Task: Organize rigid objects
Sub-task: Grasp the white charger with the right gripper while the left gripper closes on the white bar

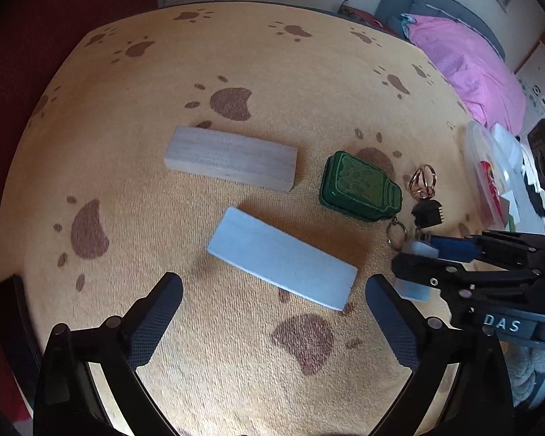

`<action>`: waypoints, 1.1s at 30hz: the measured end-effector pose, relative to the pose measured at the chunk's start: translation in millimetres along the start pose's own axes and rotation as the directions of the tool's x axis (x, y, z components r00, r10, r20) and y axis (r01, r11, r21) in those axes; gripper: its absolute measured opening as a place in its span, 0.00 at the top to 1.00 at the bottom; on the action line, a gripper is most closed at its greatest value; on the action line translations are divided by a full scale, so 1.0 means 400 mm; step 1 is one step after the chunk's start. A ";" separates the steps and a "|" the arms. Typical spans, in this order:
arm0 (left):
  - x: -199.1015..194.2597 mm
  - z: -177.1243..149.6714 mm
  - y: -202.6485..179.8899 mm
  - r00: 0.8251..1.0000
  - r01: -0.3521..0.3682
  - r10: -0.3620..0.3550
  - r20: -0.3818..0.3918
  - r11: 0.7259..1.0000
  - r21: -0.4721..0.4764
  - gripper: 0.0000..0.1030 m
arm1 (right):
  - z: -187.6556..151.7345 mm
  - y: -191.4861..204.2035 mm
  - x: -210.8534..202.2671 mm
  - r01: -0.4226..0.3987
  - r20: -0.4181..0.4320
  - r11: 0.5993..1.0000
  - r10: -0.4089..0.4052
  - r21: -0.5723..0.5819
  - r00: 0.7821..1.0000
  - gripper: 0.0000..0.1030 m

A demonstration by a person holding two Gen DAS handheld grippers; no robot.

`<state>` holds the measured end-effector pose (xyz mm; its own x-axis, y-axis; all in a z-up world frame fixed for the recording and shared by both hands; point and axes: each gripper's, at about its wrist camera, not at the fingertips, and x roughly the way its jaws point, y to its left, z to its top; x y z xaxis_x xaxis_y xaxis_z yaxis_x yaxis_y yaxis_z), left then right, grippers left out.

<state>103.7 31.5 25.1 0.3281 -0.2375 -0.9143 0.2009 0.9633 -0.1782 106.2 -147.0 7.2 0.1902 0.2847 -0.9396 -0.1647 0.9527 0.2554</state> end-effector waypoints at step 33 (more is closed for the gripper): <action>0.056 -0.001 -0.049 0.994 -0.103 0.105 -0.024 0.992 0.070 0.10 | -0.042 -0.054 -0.044 -0.026 0.021 1.000 0.026 -0.009 0.999 0.62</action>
<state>106.7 7.2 8.1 0.3252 -0.1318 -0.9364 0.2298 0.9716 -0.0569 89.9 -174.3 14.5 0.2060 0.3115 -0.9276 -0.1786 0.9440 0.2774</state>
